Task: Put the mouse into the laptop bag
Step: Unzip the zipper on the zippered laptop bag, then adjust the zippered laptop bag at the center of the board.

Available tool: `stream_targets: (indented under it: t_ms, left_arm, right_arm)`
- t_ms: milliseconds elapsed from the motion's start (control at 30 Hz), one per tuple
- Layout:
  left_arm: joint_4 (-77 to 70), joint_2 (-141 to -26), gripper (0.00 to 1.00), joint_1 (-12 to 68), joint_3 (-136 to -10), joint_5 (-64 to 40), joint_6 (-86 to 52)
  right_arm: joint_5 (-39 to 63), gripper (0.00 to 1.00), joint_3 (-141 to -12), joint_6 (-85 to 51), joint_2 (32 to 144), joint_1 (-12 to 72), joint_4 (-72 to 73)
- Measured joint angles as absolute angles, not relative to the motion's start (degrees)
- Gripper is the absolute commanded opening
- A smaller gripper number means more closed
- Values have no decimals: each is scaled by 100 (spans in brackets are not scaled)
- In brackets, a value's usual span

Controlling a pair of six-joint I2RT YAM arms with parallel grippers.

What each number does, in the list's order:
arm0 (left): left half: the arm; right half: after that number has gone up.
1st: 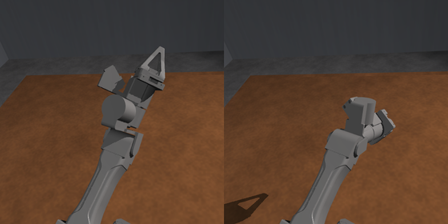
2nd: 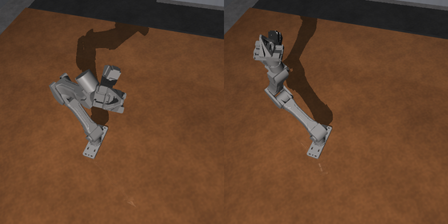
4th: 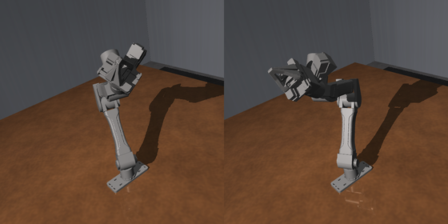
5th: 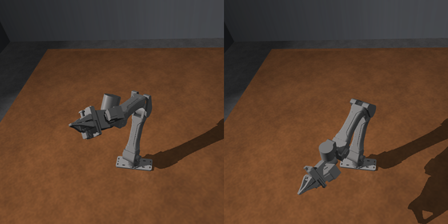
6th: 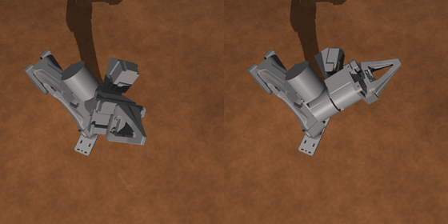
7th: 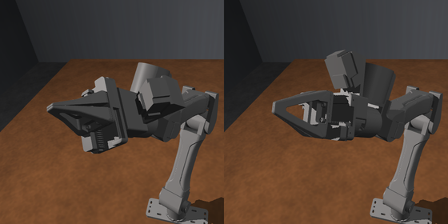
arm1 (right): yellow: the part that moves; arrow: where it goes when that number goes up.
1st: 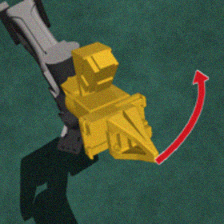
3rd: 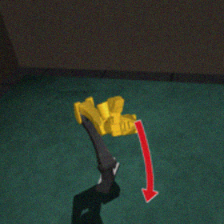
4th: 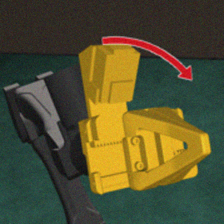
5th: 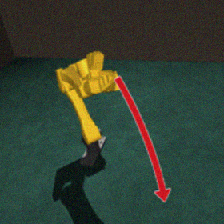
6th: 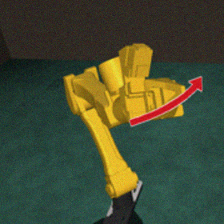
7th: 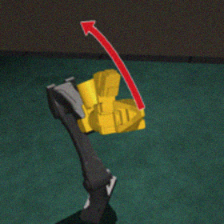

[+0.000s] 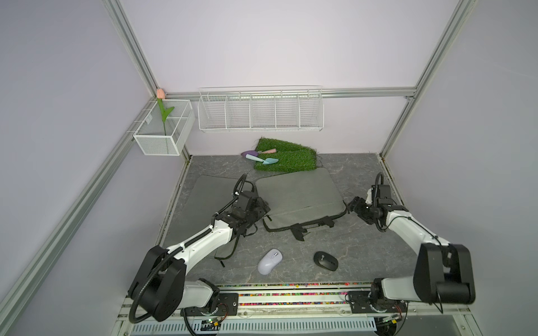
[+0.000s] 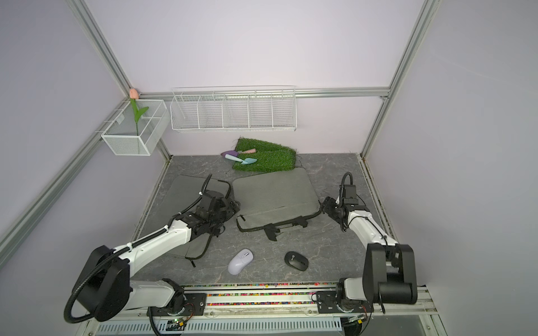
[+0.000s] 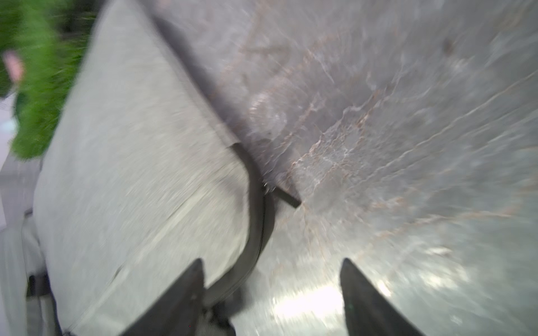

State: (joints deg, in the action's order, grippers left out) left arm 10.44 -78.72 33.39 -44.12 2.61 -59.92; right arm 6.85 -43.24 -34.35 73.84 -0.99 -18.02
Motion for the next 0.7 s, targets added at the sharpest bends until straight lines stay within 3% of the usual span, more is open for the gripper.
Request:
stream_targets:
  t_ms: [167,367,700]
  left_arm:
    - [751,-8108,91,3378,-4274,165,-6198]
    - [366,-8545,91,3621,-4062,196,-6473]
    - [-1015,-9660,65,3988,-4265,123,-6842]
  right_arm:
    - [862,93,-3402,-3374,5972,183,-1874]
    - [982,98,-2493,-3328,5437,1575,-1896]
    - [591,99,-1966,-3566,4923,3227,-1920]
